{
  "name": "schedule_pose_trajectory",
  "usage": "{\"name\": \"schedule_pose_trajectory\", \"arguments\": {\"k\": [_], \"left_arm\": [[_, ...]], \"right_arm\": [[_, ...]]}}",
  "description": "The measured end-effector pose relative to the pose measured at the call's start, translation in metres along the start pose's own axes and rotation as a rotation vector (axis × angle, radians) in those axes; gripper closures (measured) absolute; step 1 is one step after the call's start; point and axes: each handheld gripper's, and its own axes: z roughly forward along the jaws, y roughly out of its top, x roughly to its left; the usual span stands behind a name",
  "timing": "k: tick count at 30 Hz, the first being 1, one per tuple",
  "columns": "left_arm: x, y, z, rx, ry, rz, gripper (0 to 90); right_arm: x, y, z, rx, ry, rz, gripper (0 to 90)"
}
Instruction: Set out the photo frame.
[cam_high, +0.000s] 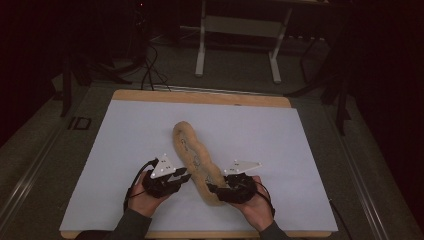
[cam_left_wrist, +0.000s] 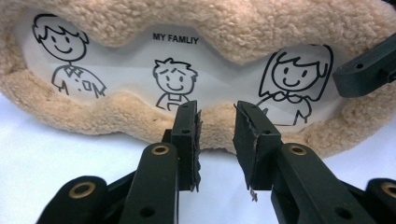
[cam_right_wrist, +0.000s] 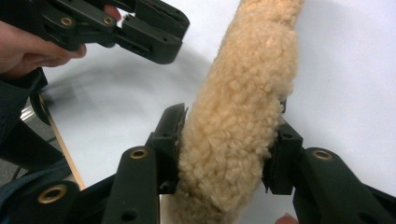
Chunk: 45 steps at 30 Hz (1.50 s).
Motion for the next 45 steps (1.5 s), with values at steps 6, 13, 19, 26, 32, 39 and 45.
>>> {"name": "schedule_pose_trajectory", "arguments": {"k": [6,13,19,26,32,39,45], "left_arm": [[0.002,0.000,-0.002,0.003,0.022,-0.002,69.0],[0.005,0.000,-0.003,0.006,0.032,-0.010,68.0],[0.010,-0.001,-0.006,0.006,0.051,-0.027,67.6],[0.016,-0.002,-0.011,0.019,0.105,-0.033,67.3],[0.025,-0.004,-0.017,0.015,0.153,-0.063,68.0],[0.041,-0.008,-0.029,-0.004,0.242,-0.124,68.1],[0.057,-0.011,-0.031,-0.015,0.319,-0.173,65.1]], "right_arm": [[-0.003,0.000,-0.001,-0.001,-0.003,-0.007,58.4],[-0.006,-0.001,-0.002,-0.004,0.002,-0.013,59.2],[-0.010,-0.002,-0.004,-0.008,0.009,-0.023,60.8],[-0.011,-0.002,-0.005,-0.014,0.028,-0.064,63.2],[-0.011,-0.002,-0.005,-0.013,0.039,-0.081,63.8],[-0.012,-0.003,-0.006,-0.012,0.059,-0.105,64.3],[-0.012,-0.003,-0.006,-0.012,0.069,-0.117,64.5]]}}
